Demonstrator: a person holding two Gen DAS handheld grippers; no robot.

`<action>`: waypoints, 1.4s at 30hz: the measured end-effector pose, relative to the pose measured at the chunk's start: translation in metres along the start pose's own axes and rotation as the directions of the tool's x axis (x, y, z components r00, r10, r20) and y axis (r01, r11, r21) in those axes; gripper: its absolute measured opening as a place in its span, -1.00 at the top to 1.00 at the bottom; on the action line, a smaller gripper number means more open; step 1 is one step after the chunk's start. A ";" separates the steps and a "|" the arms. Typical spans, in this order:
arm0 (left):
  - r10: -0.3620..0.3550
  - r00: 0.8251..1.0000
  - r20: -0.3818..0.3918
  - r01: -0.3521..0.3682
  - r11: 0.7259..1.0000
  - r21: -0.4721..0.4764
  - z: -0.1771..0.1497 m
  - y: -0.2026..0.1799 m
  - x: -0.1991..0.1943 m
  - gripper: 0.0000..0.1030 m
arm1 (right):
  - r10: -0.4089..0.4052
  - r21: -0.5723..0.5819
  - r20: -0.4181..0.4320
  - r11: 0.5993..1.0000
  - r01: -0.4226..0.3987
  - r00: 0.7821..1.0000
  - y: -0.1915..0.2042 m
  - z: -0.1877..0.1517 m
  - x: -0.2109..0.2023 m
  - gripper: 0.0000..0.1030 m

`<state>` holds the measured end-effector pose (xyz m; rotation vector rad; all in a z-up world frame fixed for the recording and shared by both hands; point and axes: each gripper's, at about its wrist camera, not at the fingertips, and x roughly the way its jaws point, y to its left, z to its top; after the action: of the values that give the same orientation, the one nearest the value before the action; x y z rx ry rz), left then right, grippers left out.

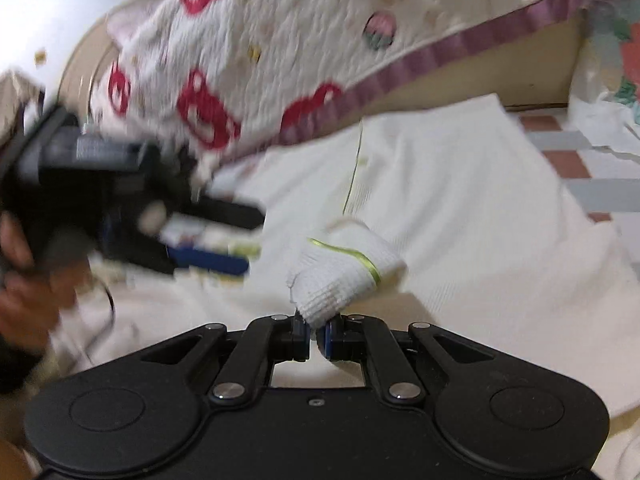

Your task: Fold clothes

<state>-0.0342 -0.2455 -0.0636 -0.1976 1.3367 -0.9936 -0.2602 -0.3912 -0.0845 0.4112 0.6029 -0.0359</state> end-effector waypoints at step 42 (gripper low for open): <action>0.213 0.954 0.209 -0.262 0.934 0.241 -0.024 -0.037 -0.012 0.66 | -0.480 -0.454 0.022 0.777 0.437 0.877 0.013 -0.025 -0.013 0.84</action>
<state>-0.0722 -0.2498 -0.0379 0.0784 1.0219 -0.9144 -0.2832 -0.3708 -0.0912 -0.1967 0.7738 -0.3446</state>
